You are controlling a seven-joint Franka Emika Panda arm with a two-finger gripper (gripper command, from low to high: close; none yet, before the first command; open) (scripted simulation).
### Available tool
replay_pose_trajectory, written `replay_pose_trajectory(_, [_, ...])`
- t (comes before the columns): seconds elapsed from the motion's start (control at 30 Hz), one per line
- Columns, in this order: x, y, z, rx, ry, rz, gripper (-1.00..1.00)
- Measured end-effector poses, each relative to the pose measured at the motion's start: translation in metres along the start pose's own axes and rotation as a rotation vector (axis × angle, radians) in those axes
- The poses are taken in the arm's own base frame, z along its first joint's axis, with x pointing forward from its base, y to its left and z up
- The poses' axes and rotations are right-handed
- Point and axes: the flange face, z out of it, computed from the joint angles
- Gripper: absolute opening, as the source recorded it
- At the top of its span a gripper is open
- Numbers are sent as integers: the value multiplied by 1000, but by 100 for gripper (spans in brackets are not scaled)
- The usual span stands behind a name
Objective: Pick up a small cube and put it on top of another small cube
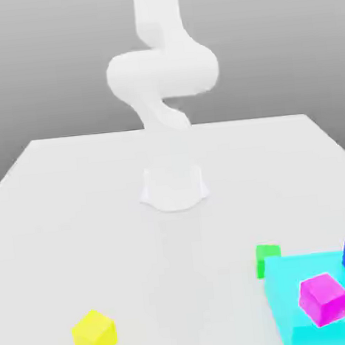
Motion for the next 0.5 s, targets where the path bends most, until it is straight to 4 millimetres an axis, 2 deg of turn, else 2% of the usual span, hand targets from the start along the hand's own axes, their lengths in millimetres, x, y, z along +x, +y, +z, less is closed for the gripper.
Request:
replay_pose_trajectory(0.1, [-41,-4,76,-86,-63,14,0])
replay_pose_trajectory(0.23, [-103,10,162,-194,-147,33,0])
replay_pose_trajectory(0.37, [-175,41,232,-301,-237,54,0])
replay_pose_trajectory(0.5, [-259,90,285,-416,-343,80,0])
